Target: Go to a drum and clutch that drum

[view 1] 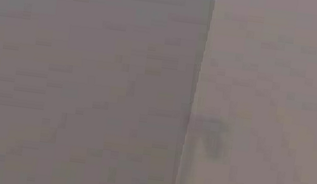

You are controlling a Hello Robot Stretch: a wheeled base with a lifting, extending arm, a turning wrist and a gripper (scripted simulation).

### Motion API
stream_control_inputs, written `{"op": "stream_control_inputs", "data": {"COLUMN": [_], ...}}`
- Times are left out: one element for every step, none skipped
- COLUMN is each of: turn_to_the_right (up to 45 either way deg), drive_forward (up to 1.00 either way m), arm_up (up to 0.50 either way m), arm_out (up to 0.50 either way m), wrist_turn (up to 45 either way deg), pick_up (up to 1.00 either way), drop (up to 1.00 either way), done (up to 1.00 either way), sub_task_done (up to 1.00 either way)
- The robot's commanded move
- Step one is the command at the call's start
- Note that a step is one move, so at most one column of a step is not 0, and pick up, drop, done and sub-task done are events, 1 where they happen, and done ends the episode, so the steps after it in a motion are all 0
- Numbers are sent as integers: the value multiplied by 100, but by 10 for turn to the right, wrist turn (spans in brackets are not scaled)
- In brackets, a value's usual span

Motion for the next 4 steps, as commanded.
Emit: {"op": "stream_control_inputs", "data": {"turn_to_the_right": [0, 0, 0, 0], "drive_forward": [0, 0, 0, 0], "arm_up": [0, 0, 0, 0], "arm_out": [0, 0, 0, 0], "wrist_turn": [450, 450, 450, 270], "pick_up": [0, 0, 0, 0], "drop": [0, 0, 0, 0], "done": [0, 0, 0, 0], "sub_task_done": [0, 0, 0, 0]}}
